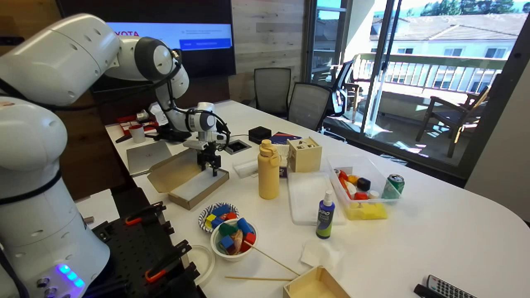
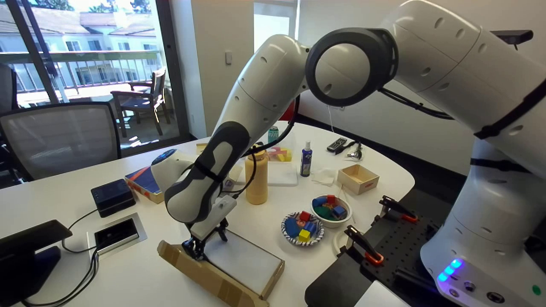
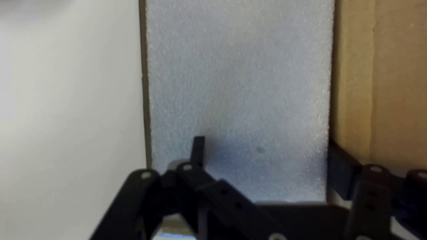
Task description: Open the box on the table then remove the contents inside it
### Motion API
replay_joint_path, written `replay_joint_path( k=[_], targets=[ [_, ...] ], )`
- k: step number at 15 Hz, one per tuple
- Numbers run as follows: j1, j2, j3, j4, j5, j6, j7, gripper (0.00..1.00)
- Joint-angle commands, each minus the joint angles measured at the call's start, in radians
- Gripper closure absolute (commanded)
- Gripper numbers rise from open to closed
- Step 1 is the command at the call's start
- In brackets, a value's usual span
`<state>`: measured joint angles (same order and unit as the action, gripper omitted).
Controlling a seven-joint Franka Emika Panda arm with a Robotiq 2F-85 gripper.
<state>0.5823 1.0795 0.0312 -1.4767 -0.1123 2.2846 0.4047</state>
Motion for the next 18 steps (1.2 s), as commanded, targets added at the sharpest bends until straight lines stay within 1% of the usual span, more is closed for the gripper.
replay_joint_path(
  k=[1, 3, 8, 9, 11, 13, 14, 18],
  targets=[
    [0.020, 0.006, -0.011, -0.011, -0.018, 0.022, 0.035, 0.48],
    [0.018, 0.004, -0.008, -0.018, -0.010, 0.029, 0.035, 0.60],
    [0.015, 0.006, 0.000, -0.029, 0.001, 0.039, 0.047, 0.94],
    [0.014, 0.006, 0.003, -0.031, 0.003, 0.039, 0.047, 0.99],
    [0.010, 0.001, 0.004, -0.033, 0.006, 0.041, 0.047, 0.96],
    [0.002, -0.022, 0.008, -0.044, 0.012, 0.042, 0.043, 0.98],
    [-0.002, -0.037, 0.012, -0.051, 0.015, 0.035, 0.038, 0.97],
    [-0.020, -0.143, 0.036, -0.119, 0.033, 0.022, 0.023, 0.97]
  ],
)
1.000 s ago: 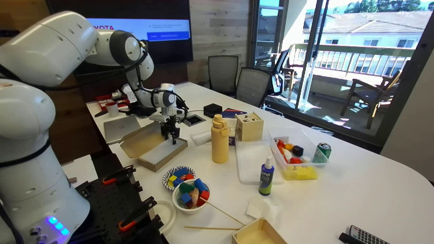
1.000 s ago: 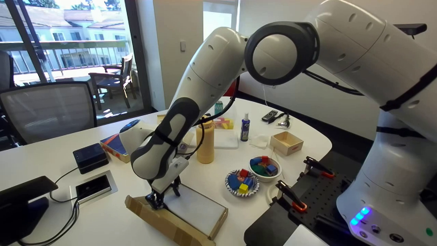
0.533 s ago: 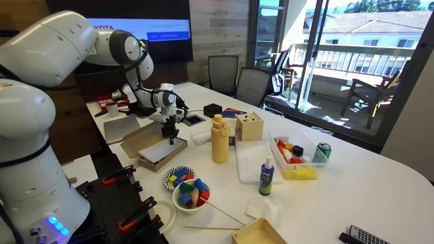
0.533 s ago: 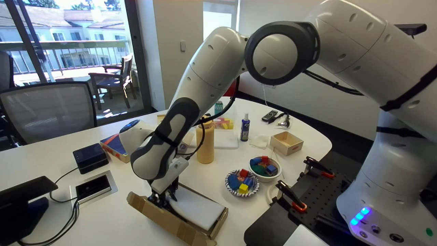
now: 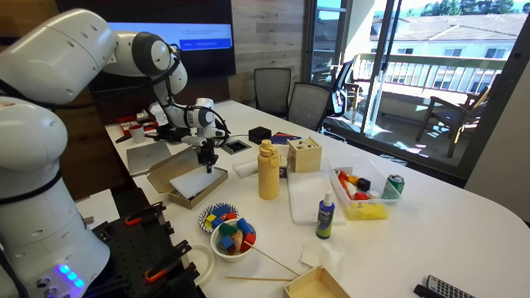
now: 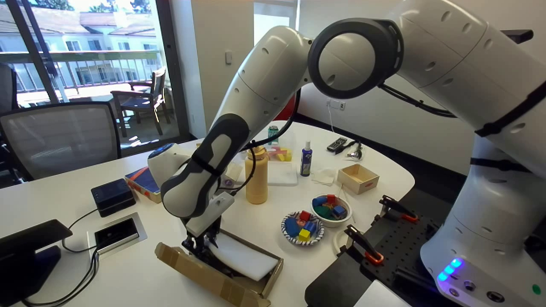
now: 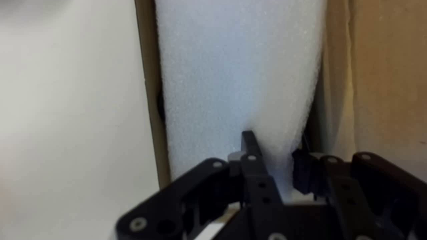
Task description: Open the box on the table then remove the contents inside it
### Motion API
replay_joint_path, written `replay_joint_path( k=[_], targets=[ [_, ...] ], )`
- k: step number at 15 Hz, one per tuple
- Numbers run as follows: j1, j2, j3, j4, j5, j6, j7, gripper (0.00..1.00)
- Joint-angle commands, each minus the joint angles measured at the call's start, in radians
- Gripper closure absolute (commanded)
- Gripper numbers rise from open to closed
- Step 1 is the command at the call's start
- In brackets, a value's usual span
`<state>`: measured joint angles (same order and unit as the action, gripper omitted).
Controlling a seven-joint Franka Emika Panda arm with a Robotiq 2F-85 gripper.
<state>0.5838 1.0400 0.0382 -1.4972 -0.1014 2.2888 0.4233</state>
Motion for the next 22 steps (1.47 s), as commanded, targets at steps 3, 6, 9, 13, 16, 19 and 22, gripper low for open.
replay_joint_path(
  k=[3, 6, 9, 13, 16, 19, 22],
  targets=[
    [-0.015, -0.214, 0.044, -0.166, 0.011, -0.015, 0.001, 0.97],
    [0.021, -0.316, 0.021, -0.213, -0.038, -0.067, 0.038, 0.97],
    [0.082, -0.387, -0.042, -0.217, -0.170, -0.103, 0.124, 0.97],
    [0.134, -0.339, -0.113, -0.147, -0.412, -0.053, 0.180, 0.97],
    [0.155, -0.258, -0.173, -0.090, -0.599, 0.014, 0.231, 0.97],
    [0.140, -0.148, -0.200, 0.006, -0.751, 0.069, 0.296, 0.97],
    [0.104, -0.021, -0.190, 0.132, -0.810, 0.086, 0.318, 0.97]
  ],
)
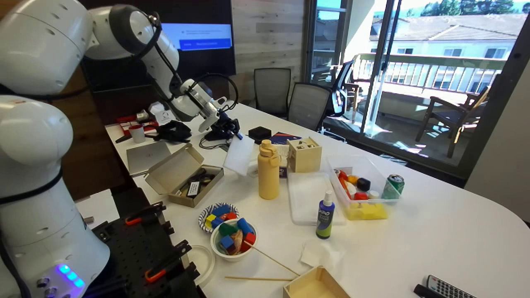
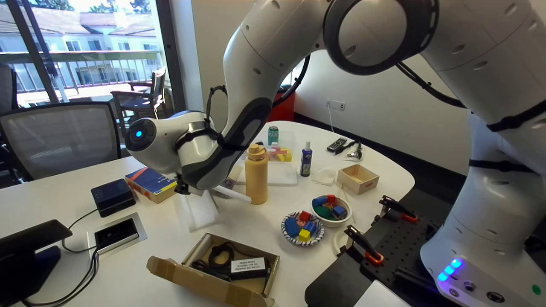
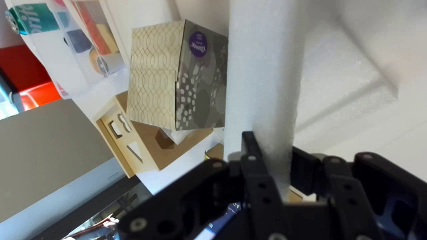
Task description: Open the box on the table then remove the contents inside it
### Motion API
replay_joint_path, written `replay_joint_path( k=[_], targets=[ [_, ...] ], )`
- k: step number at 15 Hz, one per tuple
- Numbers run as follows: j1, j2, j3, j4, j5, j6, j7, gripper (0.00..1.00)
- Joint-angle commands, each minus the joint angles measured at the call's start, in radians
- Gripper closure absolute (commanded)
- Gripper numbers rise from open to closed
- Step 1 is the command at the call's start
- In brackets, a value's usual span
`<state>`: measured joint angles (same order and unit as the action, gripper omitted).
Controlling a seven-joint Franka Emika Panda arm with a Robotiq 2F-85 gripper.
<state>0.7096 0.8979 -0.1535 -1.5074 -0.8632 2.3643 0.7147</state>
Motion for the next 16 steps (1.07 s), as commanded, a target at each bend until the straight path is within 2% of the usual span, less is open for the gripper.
replay_joint_path(
  k=[1, 2, 6, 10, 14, 16],
  targets=[
    [-0.034, 0.156, 0.011, 0.177, -0.044, 0.004, 0.022, 0.80],
    [-0.043, 0.186, 0.017, 0.207, -0.033, 0.005, 0.024, 0.61],
    [-0.081, 0.248, 0.063, 0.268, 0.026, -0.001, -0.018, 0.32],
    [-0.159, 0.178, 0.179, 0.206, 0.189, -0.013, -0.066, 0.01],
    [-0.257, 0.073, 0.329, 0.094, 0.350, -0.020, -0.136, 0.00],
    [-0.290, 0.032, 0.382, 0.026, 0.417, -0.037, -0.123, 0.00]
  ],
)
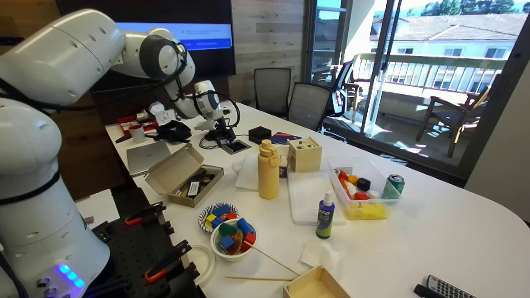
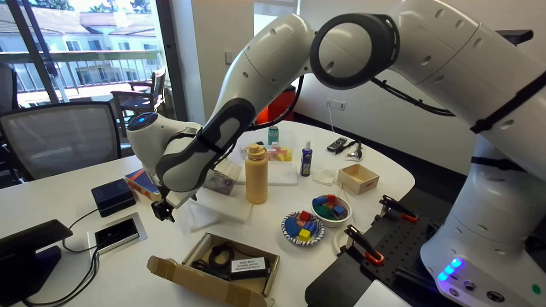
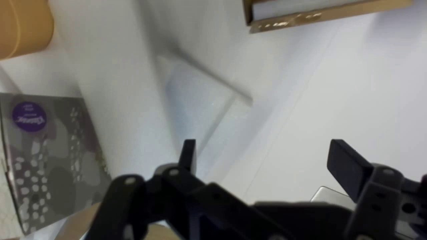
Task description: Open the box on the table then remove the contents inside it
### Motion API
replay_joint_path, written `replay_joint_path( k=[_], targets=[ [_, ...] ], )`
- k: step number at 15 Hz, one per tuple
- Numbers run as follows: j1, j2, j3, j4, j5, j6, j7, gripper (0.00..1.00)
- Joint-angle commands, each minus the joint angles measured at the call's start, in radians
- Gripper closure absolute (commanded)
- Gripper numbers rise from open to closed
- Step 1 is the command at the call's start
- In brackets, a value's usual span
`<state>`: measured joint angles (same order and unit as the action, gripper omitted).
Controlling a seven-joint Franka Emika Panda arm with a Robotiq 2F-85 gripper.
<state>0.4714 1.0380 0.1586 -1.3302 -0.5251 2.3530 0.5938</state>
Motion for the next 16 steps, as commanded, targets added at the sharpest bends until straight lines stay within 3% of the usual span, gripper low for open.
replay_joint_path(
  k=[1, 2, 3, 8, 16],
  targets=[
    [-0.055, -0.129, 0.081, -0.194, 0.097, -0.032, 0.029, 0.00],
    [-0.061, -0.142, 0.088, -0.236, 0.109, -0.025, 0.050, 0.00],
    [-0.009, -0.164, 0.019, -0.284, 0.197, 0.005, 0.041, 0.00],
    [0.024, -0.226, -0.035, -0.492, 0.330, 0.118, 0.125, 0.00],
    [0.045, -0.176, -0.073, -0.620, 0.479, 0.316, 0.166, 0.00]
  ],
)
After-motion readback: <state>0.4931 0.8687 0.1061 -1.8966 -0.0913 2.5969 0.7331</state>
